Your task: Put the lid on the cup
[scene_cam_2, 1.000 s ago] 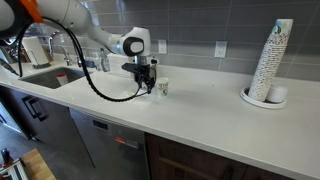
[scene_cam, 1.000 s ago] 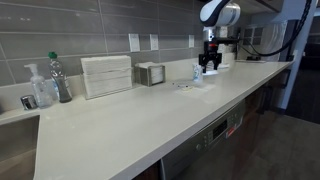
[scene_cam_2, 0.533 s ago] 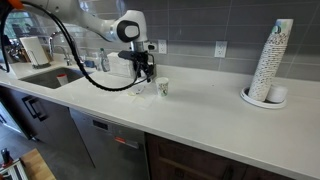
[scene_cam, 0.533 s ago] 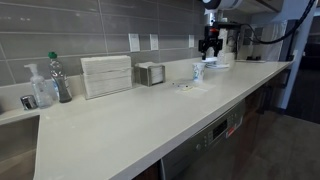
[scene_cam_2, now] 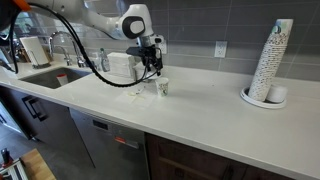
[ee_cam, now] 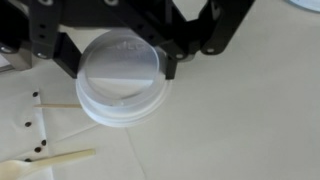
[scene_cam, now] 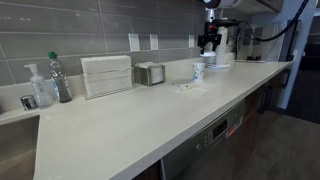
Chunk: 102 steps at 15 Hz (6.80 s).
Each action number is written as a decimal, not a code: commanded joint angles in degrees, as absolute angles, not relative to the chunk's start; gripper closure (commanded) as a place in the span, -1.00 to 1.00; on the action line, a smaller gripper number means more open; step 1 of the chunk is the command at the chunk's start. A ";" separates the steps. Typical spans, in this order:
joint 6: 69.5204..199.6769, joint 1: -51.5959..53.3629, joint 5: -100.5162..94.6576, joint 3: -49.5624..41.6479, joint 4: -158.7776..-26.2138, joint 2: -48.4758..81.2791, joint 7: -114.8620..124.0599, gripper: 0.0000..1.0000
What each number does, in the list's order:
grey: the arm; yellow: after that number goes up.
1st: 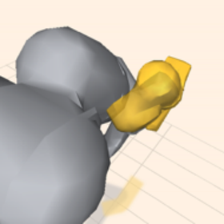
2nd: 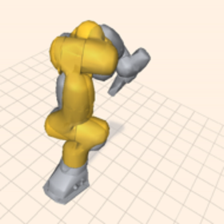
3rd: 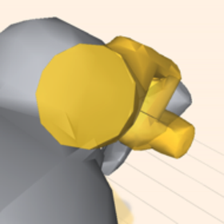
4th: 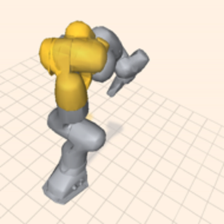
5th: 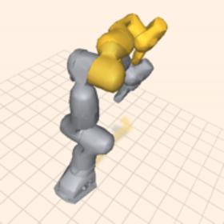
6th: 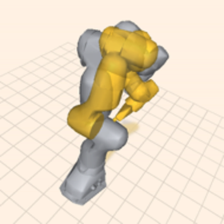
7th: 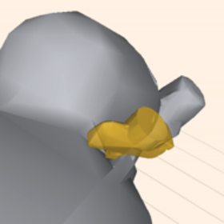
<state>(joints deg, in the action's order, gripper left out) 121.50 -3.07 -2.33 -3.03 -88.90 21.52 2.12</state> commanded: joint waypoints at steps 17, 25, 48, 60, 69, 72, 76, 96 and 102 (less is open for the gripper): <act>114.93 -5.60 3.12 -1.49 -64.89 40.84 0.31 -0.14; 112.46 -5.50 2.72 -1.63 -60.73 43.86 0.48 -0.14; 108.93 -4.76 1.73 -1.93 -58.35 44.96 0.54 -0.14; 108.35 -4.71 1.81 -1.69 -58.65 44.61 -0.10 -0.83; 108.40 -4.52 1.21 -1.95 -58.86 44.88 -0.16 -0.89; 108.24 -4.30 0.66 -2.16 -59.03 45.09 -0.12 -0.99; 108.12 -4.31 0.16 -2.35 -59.07 45.54 -0.03 -1.00; 107.95 -3.06 -1.19 -2.79 -60.81 42.86 0.27 -1.00; 108.49 -2.86 -1.22 -2.30 -63.80 39.57 0.07 -1.00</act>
